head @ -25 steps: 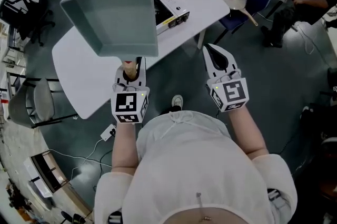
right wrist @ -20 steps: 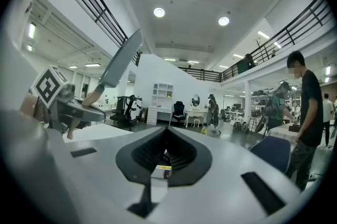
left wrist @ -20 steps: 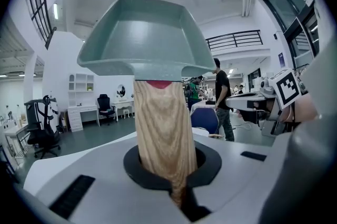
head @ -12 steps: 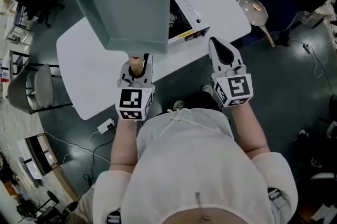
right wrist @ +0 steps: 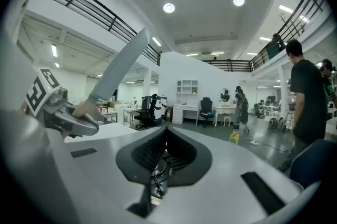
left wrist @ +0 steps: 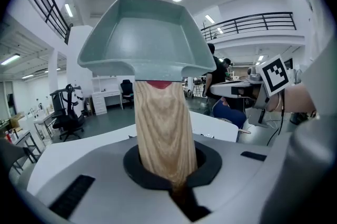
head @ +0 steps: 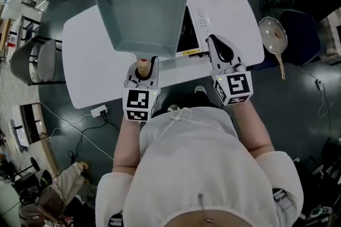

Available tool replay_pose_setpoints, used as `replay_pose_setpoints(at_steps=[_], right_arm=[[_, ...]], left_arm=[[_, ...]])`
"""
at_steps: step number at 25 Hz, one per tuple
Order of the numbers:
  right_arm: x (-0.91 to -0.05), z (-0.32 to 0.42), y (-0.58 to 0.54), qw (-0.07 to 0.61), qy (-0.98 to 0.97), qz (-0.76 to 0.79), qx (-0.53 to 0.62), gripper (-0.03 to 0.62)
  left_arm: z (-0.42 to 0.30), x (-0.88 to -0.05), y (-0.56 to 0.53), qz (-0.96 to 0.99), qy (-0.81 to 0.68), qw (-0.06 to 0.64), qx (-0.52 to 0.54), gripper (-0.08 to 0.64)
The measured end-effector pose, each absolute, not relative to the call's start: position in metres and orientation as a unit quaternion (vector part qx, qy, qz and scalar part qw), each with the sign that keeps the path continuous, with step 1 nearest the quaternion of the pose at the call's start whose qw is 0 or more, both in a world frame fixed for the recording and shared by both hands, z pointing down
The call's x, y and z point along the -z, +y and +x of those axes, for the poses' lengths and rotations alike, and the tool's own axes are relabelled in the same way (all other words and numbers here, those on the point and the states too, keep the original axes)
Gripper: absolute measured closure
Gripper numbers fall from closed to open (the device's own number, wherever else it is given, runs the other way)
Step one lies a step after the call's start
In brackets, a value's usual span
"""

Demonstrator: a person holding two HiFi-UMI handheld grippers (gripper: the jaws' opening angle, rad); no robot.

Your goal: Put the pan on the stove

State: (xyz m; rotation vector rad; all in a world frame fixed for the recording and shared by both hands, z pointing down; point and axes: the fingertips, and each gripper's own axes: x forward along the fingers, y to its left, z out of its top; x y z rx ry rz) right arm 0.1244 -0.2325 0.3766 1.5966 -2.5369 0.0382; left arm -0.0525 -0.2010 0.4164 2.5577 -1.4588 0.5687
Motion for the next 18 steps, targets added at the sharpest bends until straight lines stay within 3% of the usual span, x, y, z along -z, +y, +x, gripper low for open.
replay_pose_setpoints(at_steps=[18], right_arm=[[-0.450, 0.155, -0.339, 0.116, -0.908, 0.396, -0.078, 0.586]], left_arm=[[0.006, -0.537, -0.225, 0.708, -0.569, 0.306, -0.284, 0.534]])
